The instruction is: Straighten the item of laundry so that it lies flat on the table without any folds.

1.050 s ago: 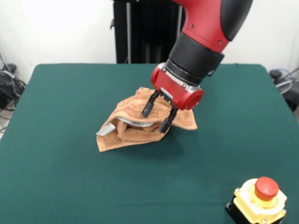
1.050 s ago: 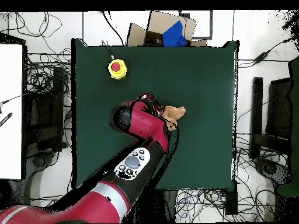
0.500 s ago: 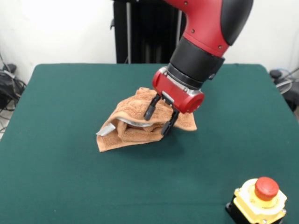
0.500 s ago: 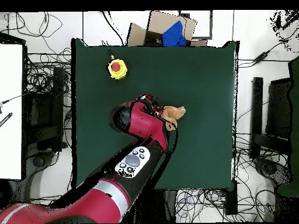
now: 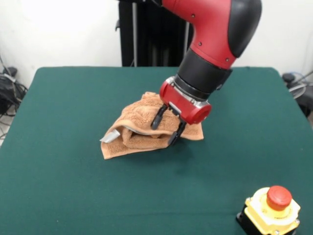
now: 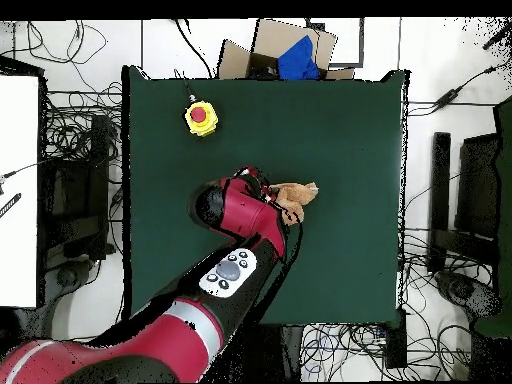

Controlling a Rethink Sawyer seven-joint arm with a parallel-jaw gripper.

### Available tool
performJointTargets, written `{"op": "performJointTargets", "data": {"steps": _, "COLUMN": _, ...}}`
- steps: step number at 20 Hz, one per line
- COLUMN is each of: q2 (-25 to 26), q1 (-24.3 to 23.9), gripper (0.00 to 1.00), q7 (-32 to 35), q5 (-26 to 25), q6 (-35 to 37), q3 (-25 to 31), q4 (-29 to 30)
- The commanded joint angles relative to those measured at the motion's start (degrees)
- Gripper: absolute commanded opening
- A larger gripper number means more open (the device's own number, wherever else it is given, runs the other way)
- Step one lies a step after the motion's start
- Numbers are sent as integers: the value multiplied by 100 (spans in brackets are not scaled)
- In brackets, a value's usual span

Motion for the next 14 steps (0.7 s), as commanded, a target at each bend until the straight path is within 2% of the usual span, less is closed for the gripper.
{"op": "performJointTargets", "data": {"steps": 1, "q2": 162, "q1": -137, "gripper": 100, "q7": 1115, "q5": 138, "q6": -113, "q3": 982, "q4": 379}}
{"op": "performJointTargets", "data": {"steps": 5, "q2": 170, "q1": -99, "gripper": 100, "q7": 1075, "q5": 88, "q6": -125, "q3": 929, "q4": 381}}
{"op": "performJointTargets", "data": {"steps": 6, "q2": 162, "q1": -95, "gripper": 0, "q7": 1105, "q5": 102, "q6": -164, "q3": 932, "q4": 403}}
{"op": "performJointTargets", "data": {"steps": 14, "q2": 143, "q1": -13, "gripper": 0, "q7": 1094, "q5": 115, "q6": 56, "q3": 845, "q4": 358}}
